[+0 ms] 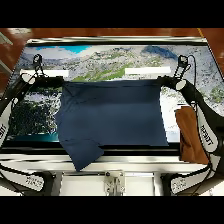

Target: Fold the shirts.

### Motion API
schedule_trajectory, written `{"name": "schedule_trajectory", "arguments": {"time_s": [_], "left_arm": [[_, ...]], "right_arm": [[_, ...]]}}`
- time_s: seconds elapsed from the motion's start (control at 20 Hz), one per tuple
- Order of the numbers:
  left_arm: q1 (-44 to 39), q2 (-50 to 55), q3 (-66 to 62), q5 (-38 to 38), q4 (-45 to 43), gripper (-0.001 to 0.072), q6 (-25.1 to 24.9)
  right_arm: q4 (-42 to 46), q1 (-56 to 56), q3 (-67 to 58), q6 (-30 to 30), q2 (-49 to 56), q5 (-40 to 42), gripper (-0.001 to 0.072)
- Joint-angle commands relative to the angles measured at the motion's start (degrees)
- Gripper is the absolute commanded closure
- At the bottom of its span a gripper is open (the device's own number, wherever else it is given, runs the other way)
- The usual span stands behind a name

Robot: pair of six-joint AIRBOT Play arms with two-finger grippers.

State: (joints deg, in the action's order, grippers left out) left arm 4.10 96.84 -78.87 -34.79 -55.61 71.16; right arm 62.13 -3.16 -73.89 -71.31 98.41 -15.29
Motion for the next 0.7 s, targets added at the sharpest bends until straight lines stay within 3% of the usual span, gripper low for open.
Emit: {"name": "schedule_trajectory", "arguments": {"time_s": [0.0, 0.1, 0.2, 0.4, 0.5, 0.65], "left_arm": [[-0.3, 3.0, -1.0, -0.5, 0.3, 0.0664, 0.0], [0.3, 2.4, -1.3, -5.3, 0.1, 0.0664, -0.8], [1.1, 2.0, -3.4, -16.2, -0.7, 0.0665, -4.2], [1.3, 2.2, -5.0, -39.6, -5.9, 0.0666, -1.0], [1.2, 2.6, -5.0, -44.9, -12.4, 0.0666, 2.2], [1.6, 2.9, -5.0, -45.6, -16.4, 0.0665, 4.8]], "right_arm": [[-0.6, 0.6, 0.0, 0.7, 1.9, 2.7, 0.0637], [-0.3, 0.5, 0.0, 0.7, 0.9, -2.1, 0.0637], [3.9, -0.2, 0.0, 0.7, -1.4, -12.4, 0.0637], [5.9, -2.4, 0.0, -2.7, -3.9, -29.7, 0.0637], [8.2, -3.7, 0.0, -4.8, -3.3, -34.7, 0.0637], [10.5, -4.6, 0.0, -7.5, -2.3, -37.5, 0.0638]]}}
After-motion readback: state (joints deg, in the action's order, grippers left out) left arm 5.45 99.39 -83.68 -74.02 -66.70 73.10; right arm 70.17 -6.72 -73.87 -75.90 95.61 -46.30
